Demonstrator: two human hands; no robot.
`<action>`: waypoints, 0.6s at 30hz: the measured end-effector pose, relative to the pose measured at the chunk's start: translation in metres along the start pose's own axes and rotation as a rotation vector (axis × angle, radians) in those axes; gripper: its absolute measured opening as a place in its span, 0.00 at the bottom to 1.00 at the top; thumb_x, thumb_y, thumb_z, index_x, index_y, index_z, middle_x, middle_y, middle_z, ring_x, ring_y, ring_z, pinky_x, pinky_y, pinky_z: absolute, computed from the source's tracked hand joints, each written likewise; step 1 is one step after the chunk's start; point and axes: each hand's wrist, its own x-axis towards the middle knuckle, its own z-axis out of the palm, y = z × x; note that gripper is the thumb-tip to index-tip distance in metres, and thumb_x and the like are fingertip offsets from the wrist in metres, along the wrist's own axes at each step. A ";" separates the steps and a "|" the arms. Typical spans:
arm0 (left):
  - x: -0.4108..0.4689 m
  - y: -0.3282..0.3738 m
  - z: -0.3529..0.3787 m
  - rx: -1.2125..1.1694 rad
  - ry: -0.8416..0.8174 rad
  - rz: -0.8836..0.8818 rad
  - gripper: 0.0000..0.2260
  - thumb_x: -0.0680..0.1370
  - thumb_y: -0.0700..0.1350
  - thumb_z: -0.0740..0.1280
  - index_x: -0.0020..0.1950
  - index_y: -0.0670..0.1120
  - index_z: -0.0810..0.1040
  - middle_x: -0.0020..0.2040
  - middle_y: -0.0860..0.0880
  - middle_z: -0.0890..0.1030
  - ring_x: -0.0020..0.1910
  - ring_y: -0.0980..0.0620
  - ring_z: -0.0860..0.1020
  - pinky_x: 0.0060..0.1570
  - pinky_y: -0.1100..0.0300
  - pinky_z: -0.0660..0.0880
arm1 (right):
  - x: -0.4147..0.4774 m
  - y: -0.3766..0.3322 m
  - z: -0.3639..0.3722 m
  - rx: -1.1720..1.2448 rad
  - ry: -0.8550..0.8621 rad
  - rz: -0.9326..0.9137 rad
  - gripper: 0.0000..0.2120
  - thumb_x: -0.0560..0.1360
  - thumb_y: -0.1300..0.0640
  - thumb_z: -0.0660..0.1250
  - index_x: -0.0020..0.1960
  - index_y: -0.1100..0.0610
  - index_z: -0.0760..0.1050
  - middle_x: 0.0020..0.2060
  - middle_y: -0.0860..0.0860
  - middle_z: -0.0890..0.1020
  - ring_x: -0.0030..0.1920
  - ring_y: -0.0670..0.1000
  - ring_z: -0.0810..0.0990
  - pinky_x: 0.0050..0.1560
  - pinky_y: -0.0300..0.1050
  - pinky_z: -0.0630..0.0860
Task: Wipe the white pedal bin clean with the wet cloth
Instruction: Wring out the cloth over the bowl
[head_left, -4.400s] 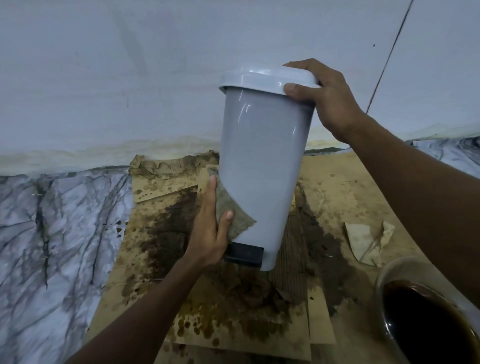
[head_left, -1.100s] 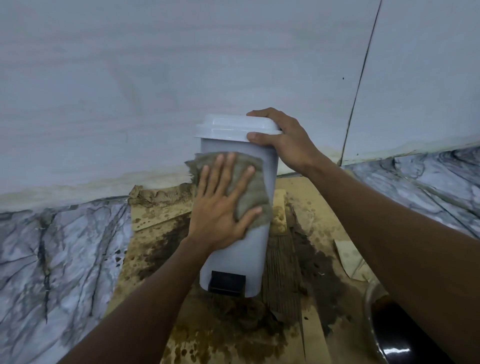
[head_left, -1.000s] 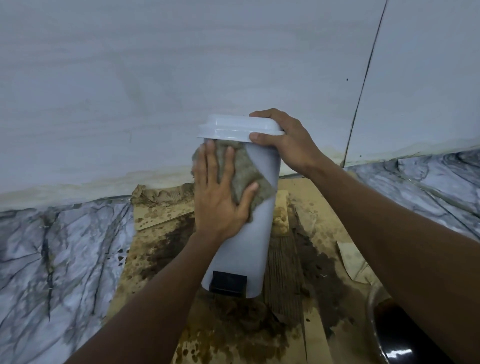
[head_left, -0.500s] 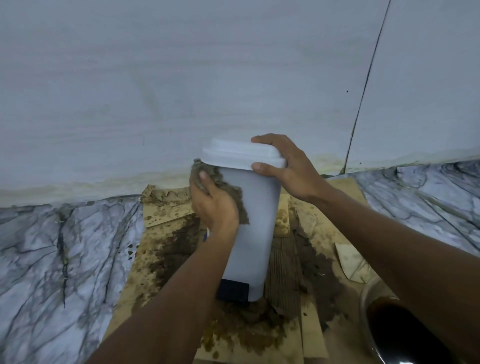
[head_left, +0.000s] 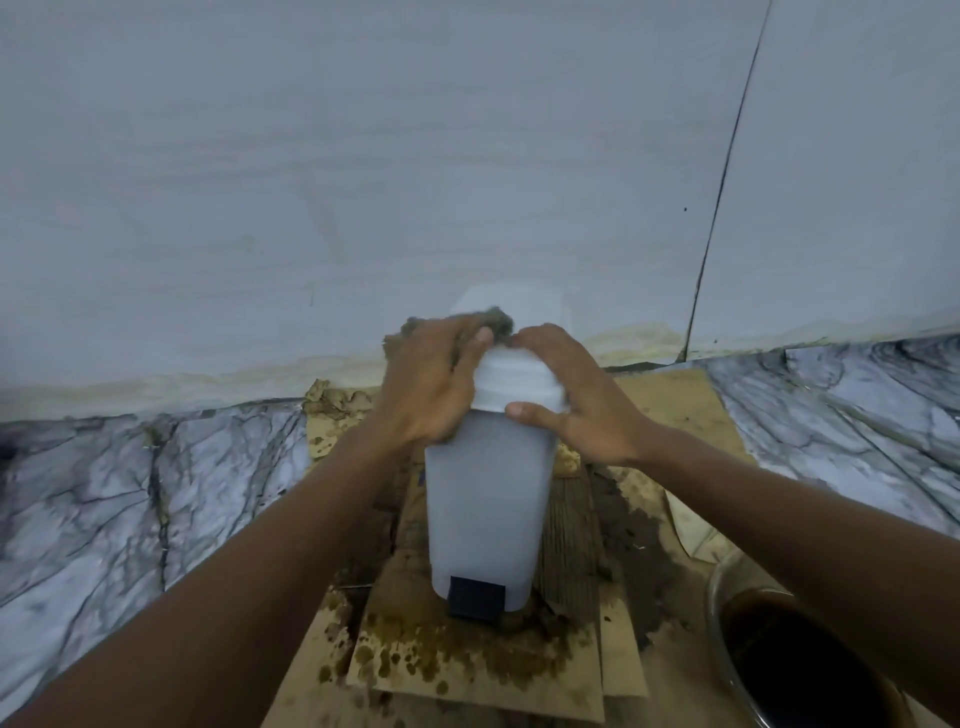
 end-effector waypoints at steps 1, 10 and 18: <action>-0.002 0.006 -0.002 0.078 -0.094 0.055 0.18 0.85 0.55 0.54 0.71 0.54 0.75 0.66 0.55 0.79 0.65 0.55 0.75 0.64 0.58 0.68 | -0.004 -0.005 0.001 0.018 -0.015 0.034 0.34 0.74 0.38 0.70 0.74 0.49 0.61 0.69 0.46 0.69 0.70 0.48 0.68 0.70 0.54 0.68; -0.016 0.016 -0.028 0.197 -0.476 -0.158 0.21 0.85 0.47 0.58 0.79 0.50 0.65 0.79 0.49 0.64 0.80 0.48 0.55 0.78 0.52 0.51 | -0.033 -0.043 -0.005 -0.002 -0.180 0.268 0.58 0.64 0.38 0.79 0.81 0.43 0.44 0.79 0.44 0.59 0.77 0.48 0.60 0.75 0.52 0.62; -0.044 0.035 -0.028 0.133 -0.284 -0.143 0.14 0.77 0.47 0.69 0.62 0.48 0.83 0.56 0.49 0.85 0.56 0.49 0.81 0.61 0.51 0.77 | -0.022 -0.091 -0.017 0.063 -0.083 0.464 0.33 0.75 0.42 0.71 0.76 0.52 0.66 0.65 0.49 0.77 0.65 0.50 0.75 0.59 0.40 0.66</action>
